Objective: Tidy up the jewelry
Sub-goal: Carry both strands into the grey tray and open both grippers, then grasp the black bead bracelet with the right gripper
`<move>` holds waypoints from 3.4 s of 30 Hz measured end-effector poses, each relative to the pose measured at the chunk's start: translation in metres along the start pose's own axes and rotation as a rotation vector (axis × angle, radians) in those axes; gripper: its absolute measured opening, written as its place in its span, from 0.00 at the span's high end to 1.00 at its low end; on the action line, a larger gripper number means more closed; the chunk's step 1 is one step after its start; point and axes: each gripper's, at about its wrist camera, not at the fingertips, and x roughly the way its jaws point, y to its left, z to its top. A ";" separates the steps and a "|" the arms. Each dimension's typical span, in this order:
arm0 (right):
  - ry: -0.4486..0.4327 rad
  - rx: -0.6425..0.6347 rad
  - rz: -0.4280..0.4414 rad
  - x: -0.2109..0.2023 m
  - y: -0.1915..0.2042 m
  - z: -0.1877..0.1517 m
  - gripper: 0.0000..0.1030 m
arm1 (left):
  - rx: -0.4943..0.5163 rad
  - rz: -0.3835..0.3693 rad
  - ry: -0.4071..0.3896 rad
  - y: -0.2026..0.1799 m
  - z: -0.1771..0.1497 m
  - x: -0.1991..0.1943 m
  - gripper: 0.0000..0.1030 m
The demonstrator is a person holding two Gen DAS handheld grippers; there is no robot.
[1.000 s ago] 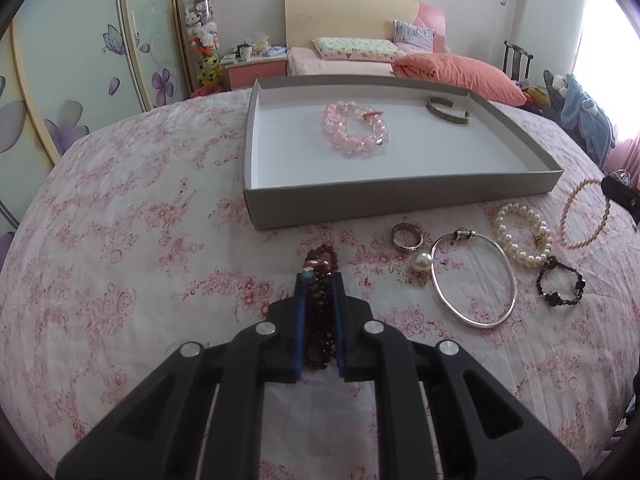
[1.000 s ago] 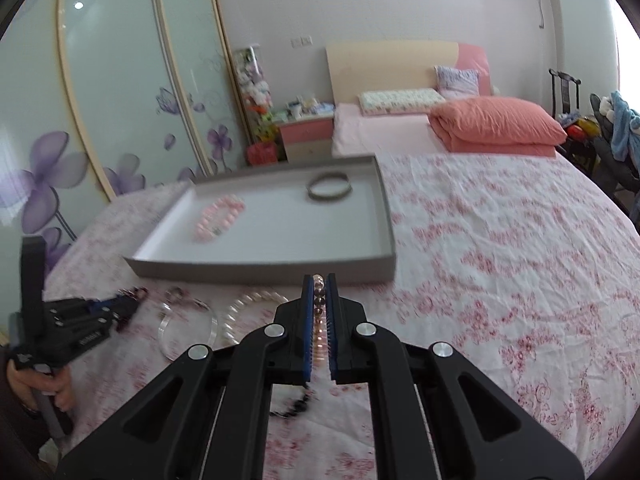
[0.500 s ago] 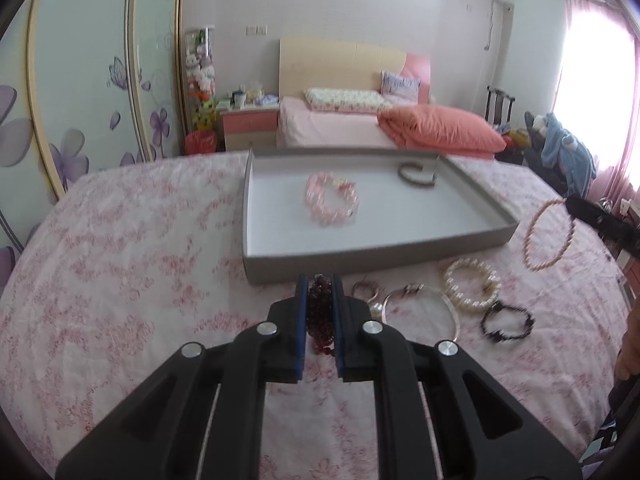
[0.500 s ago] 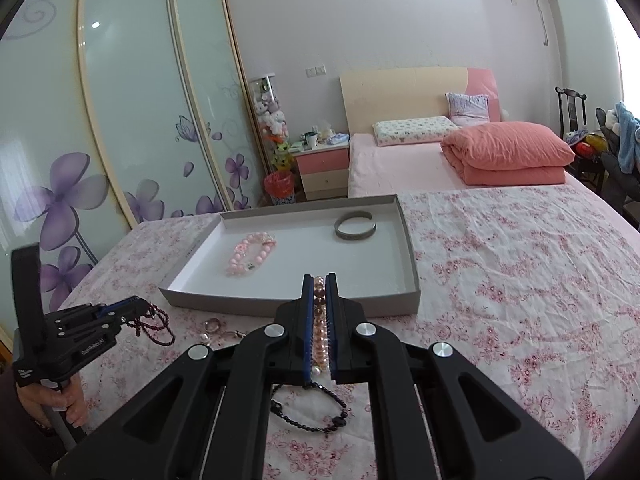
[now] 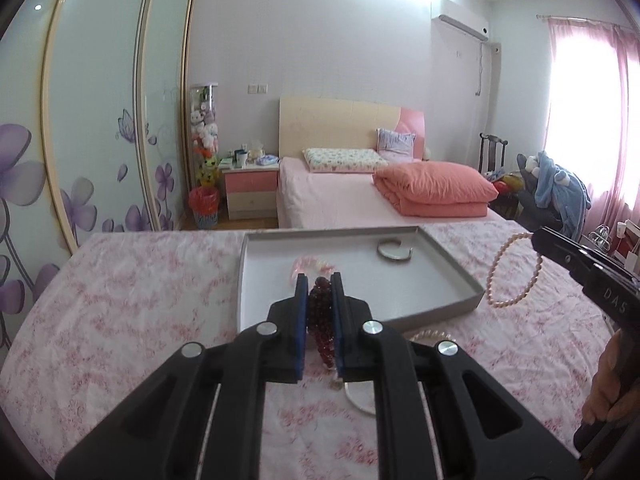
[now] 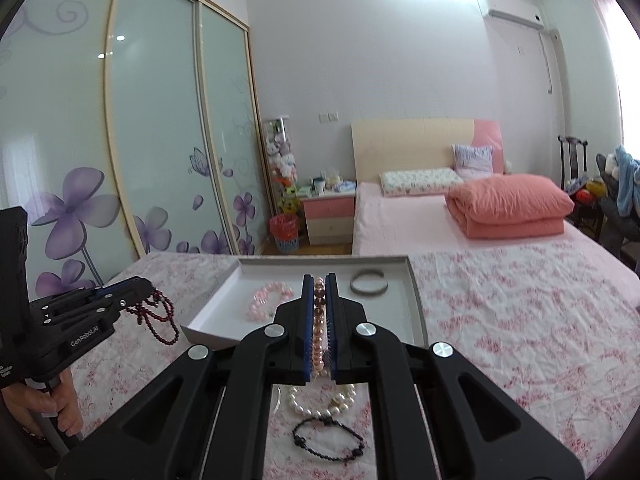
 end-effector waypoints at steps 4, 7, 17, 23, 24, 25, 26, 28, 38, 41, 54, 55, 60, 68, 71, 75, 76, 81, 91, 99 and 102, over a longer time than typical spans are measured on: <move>-0.028 -0.019 0.006 -0.001 0.008 0.007 0.94 | -0.002 -0.003 -0.021 -0.005 0.007 0.000 0.89; -0.045 -0.033 0.008 0.003 0.013 0.013 0.94 | -0.006 -0.001 -0.032 -0.008 0.011 0.003 0.89; -0.033 -0.004 0.013 0.036 0.004 0.029 0.94 | -0.013 0.004 -0.018 -0.010 0.027 0.036 0.89; 0.036 0.044 0.010 0.082 -0.014 0.037 0.94 | -0.023 0.016 -0.002 -0.004 0.042 0.072 0.89; 0.048 0.050 0.009 0.090 -0.017 0.036 0.94 | -0.026 0.017 0.005 -0.002 0.044 0.080 0.89; 0.060 0.057 0.008 0.097 -0.018 0.036 0.94 | -0.028 0.020 0.014 -0.001 0.045 0.088 0.89; 0.074 0.064 0.010 0.105 -0.020 0.035 0.94 | -0.031 0.022 0.023 0.001 0.046 0.096 0.89; 0.109 0.085 0.017 0.120 -0.026 0.031 0.94 | -0.040 0.021 0.044 0.004 0.047 0.111 0.89; 0.223 0.103 0.020 0.167 -0.030 0.013 0.94 | -0.055 0.000 0.145 0.010 0.036 0.167 0.88; 0.236 0.114 0.011 0.171 -0.031 0.013 0.93 | -0.068 0.000 0.155 0.014 0.034 0.176 0.87; 0.225 0.136 -0.025 0.143 -0.047 0.008 0.61 | -0.113 0.031 0.143 0.035 0.034 0.159 0.68; 0.225 0.132 -0.025 0.139 -0.046 0.007 0.61 | -0.112 0.032 0.140 0.035 0.033 0.154 0.68; 0.240 0.111 -0.017 0.122 -0.043 -0.001 0.61 | -0.104 0.031 0.135 0.036 0.025 0.129 0.66; 0.358 0.069 -0.018 0.088 -0.044 -0.041 0.61 | -0.074 -0.006 0.190 0.029 -0.009 0.090 0.61; 0.415 0.074 -0.013 0.076 -0.046 -0.059 0.64 | -0.067 -0.037 0.238 0.024 -0.028 0.079 0.57; 0.475 0.064 -0.006 0.061 -0.040 -0.082 0.66 | -0.069 -0.073 0.289 0.018 -0.051 0.068 0.52; 0.489 0.061 -0.004 0.059 -0.037 -0.087 0.67 | -0.068 -0.079 0.301 0.015 -0.056 0.066 0.51; 0.542 0.028 -0.041 0.059 -0.026 -0.105 0.75 | -0.058 -0.082 0.341 0.009 -0.070 0.064 0.47; 0.543 -0.075 -0.110 0.049 -0.012 -0.115 0.88 | -0.042 -0.079 0.381 -0.001 -0.082 0.064 0.40; 0.529 -0.002 -0.250 0.059 -0.048 -0.106 0.88 | -0.011 -0.088 0.427 -0.024 -0.087 0.075 0.29; 0.526 0.020 -0.260 0.059 -0.055 -0.105 0.88 | -0.008 -0.088 0.452 -0.034 -0.089 0.083 0.27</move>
